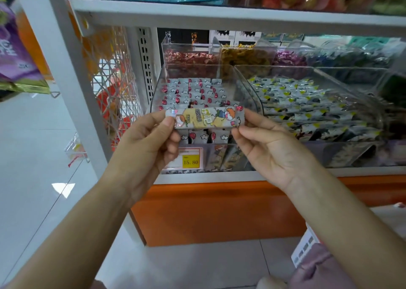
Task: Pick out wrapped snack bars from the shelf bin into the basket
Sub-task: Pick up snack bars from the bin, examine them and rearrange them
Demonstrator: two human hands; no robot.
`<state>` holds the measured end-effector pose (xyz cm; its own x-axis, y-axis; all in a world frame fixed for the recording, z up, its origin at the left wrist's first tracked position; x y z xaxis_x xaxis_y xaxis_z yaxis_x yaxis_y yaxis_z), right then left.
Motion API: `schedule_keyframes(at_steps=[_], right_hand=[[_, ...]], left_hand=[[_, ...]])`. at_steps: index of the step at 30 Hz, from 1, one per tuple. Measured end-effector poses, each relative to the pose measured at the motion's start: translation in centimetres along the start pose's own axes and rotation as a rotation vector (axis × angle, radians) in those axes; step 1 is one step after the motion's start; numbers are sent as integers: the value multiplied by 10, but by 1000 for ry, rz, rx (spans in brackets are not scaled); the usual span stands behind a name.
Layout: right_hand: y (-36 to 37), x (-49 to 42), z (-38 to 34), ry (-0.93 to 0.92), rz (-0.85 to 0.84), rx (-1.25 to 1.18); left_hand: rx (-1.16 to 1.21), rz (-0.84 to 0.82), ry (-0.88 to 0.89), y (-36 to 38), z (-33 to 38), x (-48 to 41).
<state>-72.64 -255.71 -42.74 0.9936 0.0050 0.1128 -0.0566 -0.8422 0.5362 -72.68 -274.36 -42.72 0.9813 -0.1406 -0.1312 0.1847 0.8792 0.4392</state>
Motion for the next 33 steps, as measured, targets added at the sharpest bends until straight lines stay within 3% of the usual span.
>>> schedule_keyframes(at_steps=[6,11,17,24,33], right_hand=[[-8,-2,0,21,65,-75],[-7,-3,2,-19,82,-80],[-4,0,1,-112,79,123],[-3,0,5,-111,61,167],[4,4,6,-222,-71,571]], left_hand=[[-56,-85,34,2,2,2],[-240,-20,79,-1,0,3],[-218,31,-31,-8,-8,0],[-310,26,62,-7,1,4],[-293,11,74,0,5,8]])
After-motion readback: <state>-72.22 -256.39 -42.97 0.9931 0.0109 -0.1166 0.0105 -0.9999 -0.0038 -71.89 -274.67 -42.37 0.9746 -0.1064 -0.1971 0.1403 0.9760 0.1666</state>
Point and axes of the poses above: each hand's wrist, its own x-axis away from the middle knuckle, its own y-axis out of the palm, z = x × y, the point moved 4 cm from there along -x, towards the middle knuckle, and after that the axes turned 8 degrees about x, right-handed, at the moved point
